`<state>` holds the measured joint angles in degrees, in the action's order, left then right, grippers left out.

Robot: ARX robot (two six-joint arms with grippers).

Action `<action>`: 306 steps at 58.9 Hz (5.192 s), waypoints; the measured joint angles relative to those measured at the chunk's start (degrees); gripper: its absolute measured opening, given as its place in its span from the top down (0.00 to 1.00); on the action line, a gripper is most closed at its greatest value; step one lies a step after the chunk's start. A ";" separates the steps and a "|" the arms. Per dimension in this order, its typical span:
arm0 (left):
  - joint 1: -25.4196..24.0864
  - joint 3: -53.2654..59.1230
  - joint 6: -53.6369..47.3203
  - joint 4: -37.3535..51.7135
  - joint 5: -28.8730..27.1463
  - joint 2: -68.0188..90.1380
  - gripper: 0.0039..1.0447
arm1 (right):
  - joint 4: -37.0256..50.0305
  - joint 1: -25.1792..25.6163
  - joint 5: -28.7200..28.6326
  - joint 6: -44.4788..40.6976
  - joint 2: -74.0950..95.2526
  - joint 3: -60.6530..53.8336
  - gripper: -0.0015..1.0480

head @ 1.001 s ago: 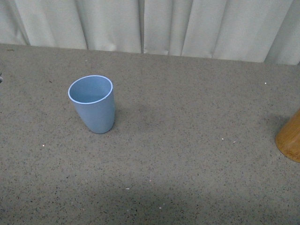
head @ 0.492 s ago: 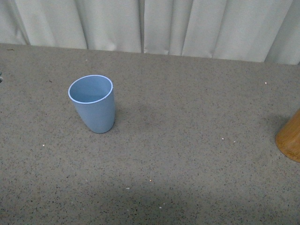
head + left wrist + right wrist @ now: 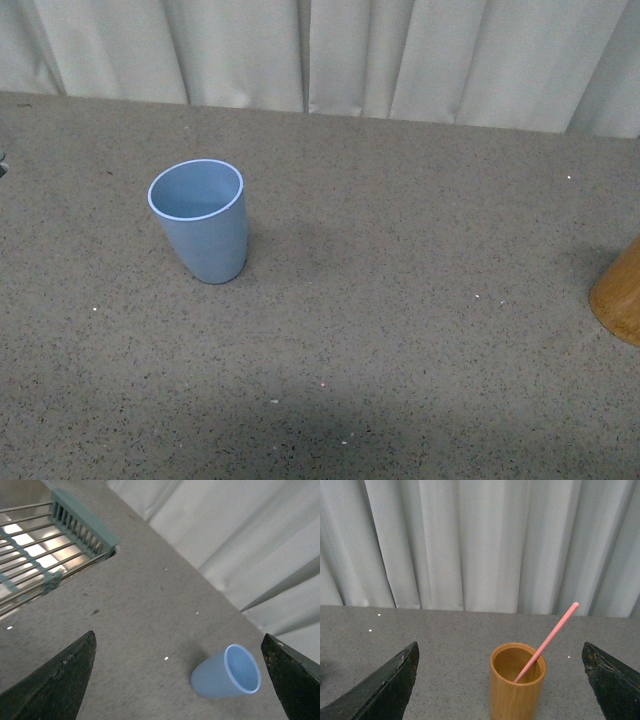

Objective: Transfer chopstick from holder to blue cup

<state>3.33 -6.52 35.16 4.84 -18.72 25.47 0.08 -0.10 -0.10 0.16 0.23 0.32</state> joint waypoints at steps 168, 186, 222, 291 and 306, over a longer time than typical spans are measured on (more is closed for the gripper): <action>20.59 -33.03 6.49 15.80 2.71 73.68 0.97 | 0.00 0.00 0.00 0.00 0.00 0.00 0.09; 26.08 -36.74 -4.96 14.43 8.74 75.06 0.97 | 0.00 0.00 0.00 0.00 0.00 0.00 0.09; 34.84 -41.72 -11.13 10.38 9.25 81.55 0.97 | 0.00 0.00 0.00 0.00 0.00 0.00 0.09; 8.20 -4.35 -32.00 56.48 8.41 48.30 0.60 | 0.00 0.00 0.02 0.00 0.00 0.00 0.09; -3.08 5.40 -34.32 -1.60 18.80 -18.88 0.97 | -0.02 0.00 0.15 0.00 -0.02 -0.02 0.09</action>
<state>0.25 -1.13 0.84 3.25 0.08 6.59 0.05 -0.10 0.05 0.16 0.21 0.30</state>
